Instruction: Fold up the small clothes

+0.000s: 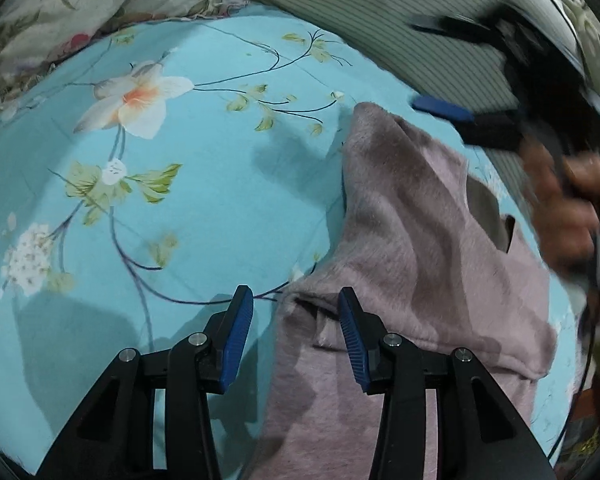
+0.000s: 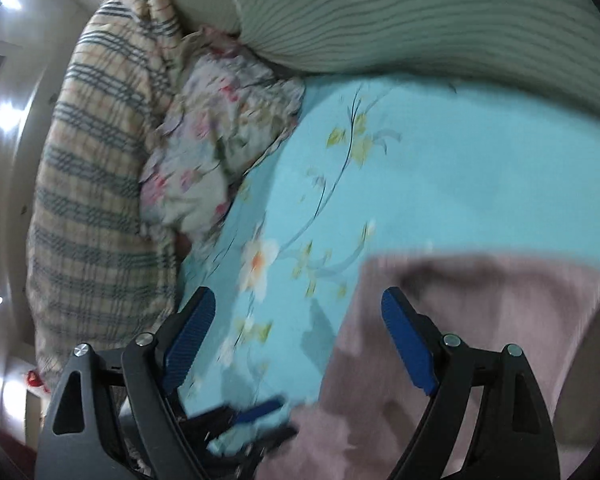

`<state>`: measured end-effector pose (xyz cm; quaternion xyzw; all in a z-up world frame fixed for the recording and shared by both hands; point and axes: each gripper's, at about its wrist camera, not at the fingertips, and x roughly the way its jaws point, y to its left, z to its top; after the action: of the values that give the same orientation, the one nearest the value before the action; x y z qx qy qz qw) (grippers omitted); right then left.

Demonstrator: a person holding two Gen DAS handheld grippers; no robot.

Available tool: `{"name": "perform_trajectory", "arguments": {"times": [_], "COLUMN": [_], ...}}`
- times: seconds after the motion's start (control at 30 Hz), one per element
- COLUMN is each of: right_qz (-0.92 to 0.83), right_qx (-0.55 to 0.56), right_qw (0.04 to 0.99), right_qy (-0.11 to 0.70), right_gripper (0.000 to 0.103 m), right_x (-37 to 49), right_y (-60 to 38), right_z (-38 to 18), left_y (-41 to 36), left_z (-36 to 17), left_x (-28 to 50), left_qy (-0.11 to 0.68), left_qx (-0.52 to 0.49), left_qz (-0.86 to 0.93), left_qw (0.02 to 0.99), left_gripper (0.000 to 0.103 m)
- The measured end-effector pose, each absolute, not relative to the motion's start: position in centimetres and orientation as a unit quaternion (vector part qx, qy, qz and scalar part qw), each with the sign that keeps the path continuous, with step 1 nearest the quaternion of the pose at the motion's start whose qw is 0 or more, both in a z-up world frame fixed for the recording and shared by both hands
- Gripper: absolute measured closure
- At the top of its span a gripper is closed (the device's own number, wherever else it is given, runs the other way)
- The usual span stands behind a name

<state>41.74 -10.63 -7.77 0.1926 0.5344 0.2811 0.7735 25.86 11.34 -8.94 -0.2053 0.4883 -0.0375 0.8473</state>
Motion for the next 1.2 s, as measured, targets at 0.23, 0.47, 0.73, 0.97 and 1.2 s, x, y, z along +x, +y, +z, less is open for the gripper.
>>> {"name": "perform_trajectory", "arguments": {"times": [0.23,0.47,0.73,0.97,1.2], "right_qz": [0.19,0.09,-0.159,-0.202,-0.172], "right_qx": [0.213,0.222,0.176,0.207,0.163], "right_qw": [0.773,0.851,0.881,0.869,0.864], "right_qy": [0.567,0.467,0.41,0.402,0.444], "right_gripper": [0.018,0.018,0.034,0.042,0.094], "right_x": [38.1,29.7,16.0,11.9,15.8], "right_y": [-13.6,-21.2,-34.1,-39.2,-36.7], "right_z": [-12.2,-7.3,-2.5,-2.8,-4.9], "left_y": [8.1,8.8,7.5,6.1,5.1], "left_z": [-10.0,-9.2,-6.7,-6.9,-8.4], "left_x": [29.2,29.2,33.6,38.5,40.7], "left_qy": [0.525,0.53,0.514,0.513,0.512], "left_qx": [-0.128,-0.111,-0.098,-0.057,-0.013], "left_qz": [-0.032,-0.031,-0.037,-0.014,0.014], "left_qw": [0.841,0.84,0.851,0.856,0.858], "left_gripper": [0.045,0.046,0.046,0.046,0.044]}}
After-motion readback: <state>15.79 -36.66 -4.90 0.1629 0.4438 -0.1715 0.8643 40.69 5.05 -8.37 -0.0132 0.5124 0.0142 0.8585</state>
